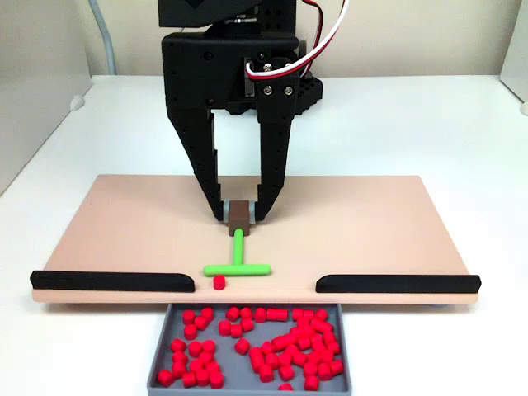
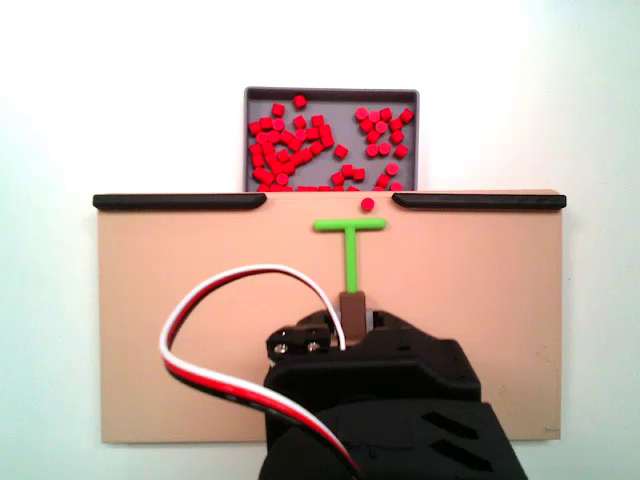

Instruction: Push granules from bottom to the grey container

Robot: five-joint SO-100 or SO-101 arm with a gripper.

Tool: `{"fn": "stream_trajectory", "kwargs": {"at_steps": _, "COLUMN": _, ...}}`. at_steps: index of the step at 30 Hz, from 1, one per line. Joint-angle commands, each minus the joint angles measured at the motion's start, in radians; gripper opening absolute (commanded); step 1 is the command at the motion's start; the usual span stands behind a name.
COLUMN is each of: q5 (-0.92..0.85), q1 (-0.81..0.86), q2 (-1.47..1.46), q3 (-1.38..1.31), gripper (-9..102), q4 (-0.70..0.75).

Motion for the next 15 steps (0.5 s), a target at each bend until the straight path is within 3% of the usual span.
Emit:
{"fn": "stream_trajectory", "kwargs": {"at_steps": 1, "q5": 0.017, "q1": -0.008, "q2": -0.087, "q3": -0.015, "gripper": 0, "q4": 0.008}}
{"fn": "stream_trajectory", "kwargs": {"at_steps": 10, "q5": 0.052, "q1": -0.041, "q2": -0.190, "q3": -0.176, "gripper": 0, "q4": 0.012}}
{"fn": "stream_trajectory", "kwargs": {"at_steps": 15, "q5": 0.069, "q1": -0.058, "q2": -0.181, "q3": -0.242, "gripper": 0, "q4": 0.084}}
